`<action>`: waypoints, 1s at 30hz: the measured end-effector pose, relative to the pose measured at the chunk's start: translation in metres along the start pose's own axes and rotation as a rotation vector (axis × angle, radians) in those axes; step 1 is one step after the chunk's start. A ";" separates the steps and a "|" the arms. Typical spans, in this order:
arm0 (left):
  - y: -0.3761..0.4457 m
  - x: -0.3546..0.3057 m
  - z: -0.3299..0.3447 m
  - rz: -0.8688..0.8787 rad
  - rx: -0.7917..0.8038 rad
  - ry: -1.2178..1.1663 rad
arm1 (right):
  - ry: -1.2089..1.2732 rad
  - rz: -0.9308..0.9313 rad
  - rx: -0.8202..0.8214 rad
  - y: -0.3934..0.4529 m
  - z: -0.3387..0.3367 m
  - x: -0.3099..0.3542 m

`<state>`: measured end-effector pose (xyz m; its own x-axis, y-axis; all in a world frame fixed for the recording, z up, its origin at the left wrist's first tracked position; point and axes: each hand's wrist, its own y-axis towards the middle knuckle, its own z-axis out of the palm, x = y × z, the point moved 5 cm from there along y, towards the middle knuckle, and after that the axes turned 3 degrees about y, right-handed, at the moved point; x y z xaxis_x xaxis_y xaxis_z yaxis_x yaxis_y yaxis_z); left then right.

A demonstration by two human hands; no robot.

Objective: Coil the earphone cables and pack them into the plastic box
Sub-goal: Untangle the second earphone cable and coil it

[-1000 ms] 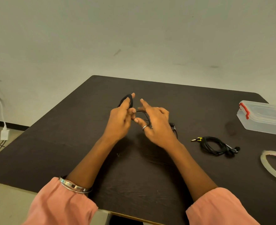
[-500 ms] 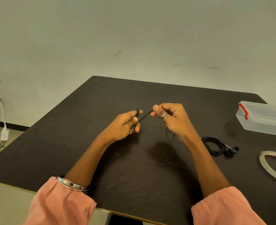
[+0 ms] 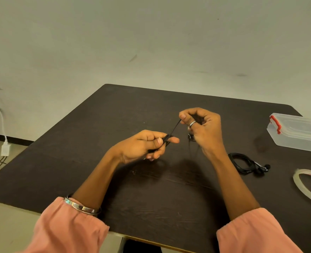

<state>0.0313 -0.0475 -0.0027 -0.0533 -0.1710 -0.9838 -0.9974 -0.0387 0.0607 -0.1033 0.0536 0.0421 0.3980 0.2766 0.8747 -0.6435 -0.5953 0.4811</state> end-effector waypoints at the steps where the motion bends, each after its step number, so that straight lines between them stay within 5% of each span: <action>1: 0.000 -0.001 0.001 0.011 0.030 -0.063 | 0.014 0.007 -0.004 0.000 0.000 -0.001; 6: 0.000 -0.012 0.000 0.152 0.078 -0.412 | -0.011 0.040 0.010 0.000 0.004 -0.007; 13: -0.007 -0.019 -0.039 0.297 -0.336 -0.688 | -0.545 -0.127 0.424 -0.016 0.040 -0.021; 20: -0.017 -0.007 -0.063 0.193 -0.698 -0.614 | -0.997 -0.285 0.762 -0.046 0.082 -0.011; 30: -0.009 0.006 -0.054 0.050 -0.854 -0.368 | -0.938 -0.468 0.802 -0.055 0.089 0.012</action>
<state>0.0422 -0.1015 0.0001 -0.2523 0.1251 -0.9595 -0.6278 -0.7757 0.0639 -0.0048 0.0228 0.0207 0.9834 0.1459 0.1076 0.1120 -0.9557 0.2722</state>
